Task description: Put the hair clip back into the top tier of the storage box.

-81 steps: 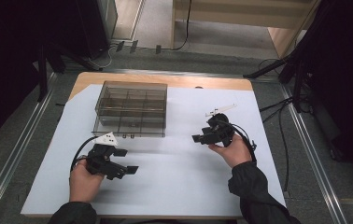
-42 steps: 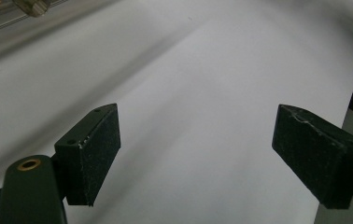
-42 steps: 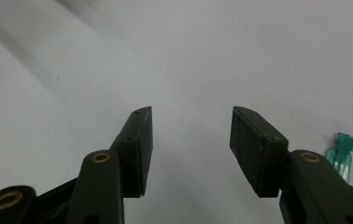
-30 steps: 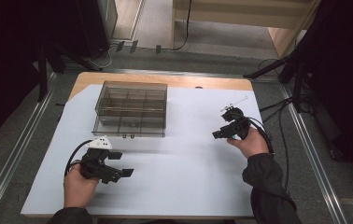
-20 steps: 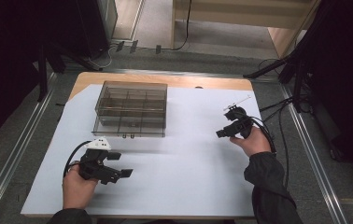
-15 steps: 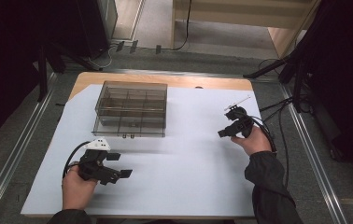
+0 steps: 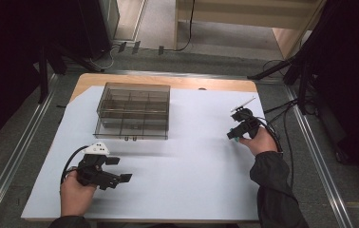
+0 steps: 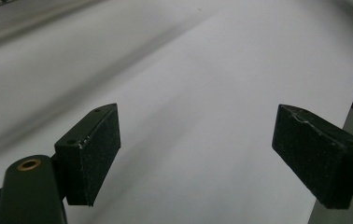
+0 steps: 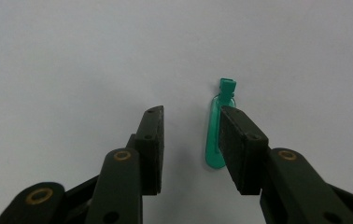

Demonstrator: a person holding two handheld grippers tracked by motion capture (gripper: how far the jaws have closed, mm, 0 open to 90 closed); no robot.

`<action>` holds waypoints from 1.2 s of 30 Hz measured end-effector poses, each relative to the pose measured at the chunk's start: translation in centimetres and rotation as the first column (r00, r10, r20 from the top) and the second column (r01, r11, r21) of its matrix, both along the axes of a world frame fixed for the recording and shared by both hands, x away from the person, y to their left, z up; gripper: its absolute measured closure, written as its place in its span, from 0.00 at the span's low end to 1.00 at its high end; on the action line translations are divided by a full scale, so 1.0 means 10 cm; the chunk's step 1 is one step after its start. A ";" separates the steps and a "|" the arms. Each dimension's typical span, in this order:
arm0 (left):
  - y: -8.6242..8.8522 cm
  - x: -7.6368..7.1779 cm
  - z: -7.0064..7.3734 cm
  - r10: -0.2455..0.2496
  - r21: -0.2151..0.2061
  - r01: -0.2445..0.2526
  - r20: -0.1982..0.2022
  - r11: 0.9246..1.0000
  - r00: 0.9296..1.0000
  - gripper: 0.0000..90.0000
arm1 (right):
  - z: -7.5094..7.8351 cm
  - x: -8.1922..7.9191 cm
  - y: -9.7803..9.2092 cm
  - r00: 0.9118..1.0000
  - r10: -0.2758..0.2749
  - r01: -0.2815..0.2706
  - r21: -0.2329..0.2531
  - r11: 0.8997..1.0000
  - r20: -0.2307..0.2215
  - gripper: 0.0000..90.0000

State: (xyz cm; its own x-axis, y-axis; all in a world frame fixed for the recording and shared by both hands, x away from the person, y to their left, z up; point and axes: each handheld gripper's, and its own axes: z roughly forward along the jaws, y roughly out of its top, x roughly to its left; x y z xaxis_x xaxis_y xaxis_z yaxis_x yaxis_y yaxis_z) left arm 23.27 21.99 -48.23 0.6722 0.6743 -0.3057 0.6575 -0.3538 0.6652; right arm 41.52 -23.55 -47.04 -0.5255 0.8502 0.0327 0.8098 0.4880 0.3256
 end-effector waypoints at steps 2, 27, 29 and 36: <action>0.01 -0.01 0.00 0.002 0.002 -0.002 0.000 1.000 1.000 0.18 | 0.00 0.01 -0.01 1.000 -0.004 0.004 0.000 1.000 -0.003 0.71; 0.05 -0.05 0.00 0.020 0.008 -0.020 0.001 1.000 1.000 0.18 | -0.14 0.15 0.01 0.999 -0.019 0.014 -0.102 0.995 -0.050 0.83; 0.06 -0.04 0.00 0.018 0.005 -0.018 0.003 1.000 1.000 0.18 | -0.13 0.17 0.01 0.998 -0.015 0.009 -0.101 0.995 -0.060 0.85; 0.07 -0.03 0.00 0.021 0.003 -0.021 0.002 1.000 1.000 0.18 | -0.13 0.21 0.02 0.996 -0.013 0.004 -0.105 0.994 -0.086 0.87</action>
